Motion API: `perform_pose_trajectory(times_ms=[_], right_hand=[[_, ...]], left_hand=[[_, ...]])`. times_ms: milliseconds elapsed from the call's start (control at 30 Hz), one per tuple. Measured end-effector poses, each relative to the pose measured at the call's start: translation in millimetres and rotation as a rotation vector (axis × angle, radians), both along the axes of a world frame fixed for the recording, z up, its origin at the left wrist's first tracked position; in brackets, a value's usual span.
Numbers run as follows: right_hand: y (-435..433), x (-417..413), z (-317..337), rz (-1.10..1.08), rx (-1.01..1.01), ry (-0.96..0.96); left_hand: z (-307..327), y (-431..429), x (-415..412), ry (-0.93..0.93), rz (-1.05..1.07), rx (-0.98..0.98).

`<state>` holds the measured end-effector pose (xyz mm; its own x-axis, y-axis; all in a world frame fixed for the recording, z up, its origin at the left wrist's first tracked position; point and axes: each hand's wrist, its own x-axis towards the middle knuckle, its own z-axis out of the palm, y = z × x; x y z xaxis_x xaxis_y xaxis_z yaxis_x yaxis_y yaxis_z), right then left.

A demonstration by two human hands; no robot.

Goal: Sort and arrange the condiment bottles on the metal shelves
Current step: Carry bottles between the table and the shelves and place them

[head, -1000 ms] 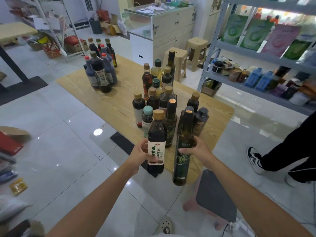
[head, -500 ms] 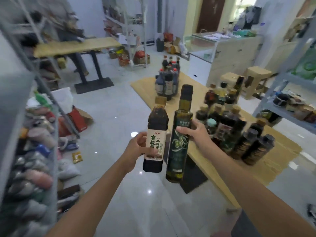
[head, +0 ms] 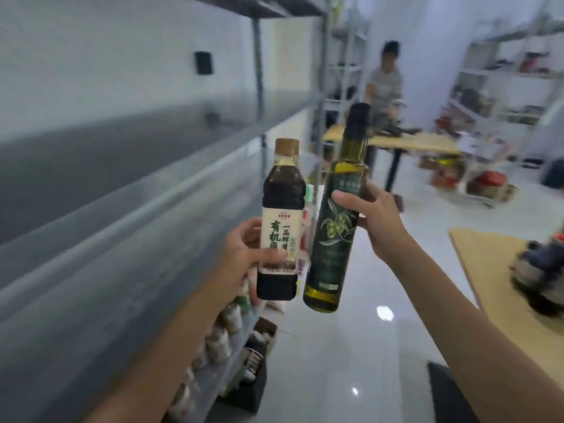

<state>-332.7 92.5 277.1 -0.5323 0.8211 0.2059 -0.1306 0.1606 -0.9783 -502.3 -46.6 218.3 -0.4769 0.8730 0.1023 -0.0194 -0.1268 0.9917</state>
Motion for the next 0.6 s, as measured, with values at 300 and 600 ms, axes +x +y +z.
perform_pose_trajectory(times_ms=[300, 600], right_hand=[[-10.8, -107.7, 75.8, 0.471, 0.200, 0.074], [-72.2, -158.2, 126.1, 0.830, 0.300, 0.221]], left_hand=[[64.8, -62.8, -25.9, 0.079, 0.489, 0.121], [103.2, -128.7, -4.5, 0.199, 0.869, 0.120]])
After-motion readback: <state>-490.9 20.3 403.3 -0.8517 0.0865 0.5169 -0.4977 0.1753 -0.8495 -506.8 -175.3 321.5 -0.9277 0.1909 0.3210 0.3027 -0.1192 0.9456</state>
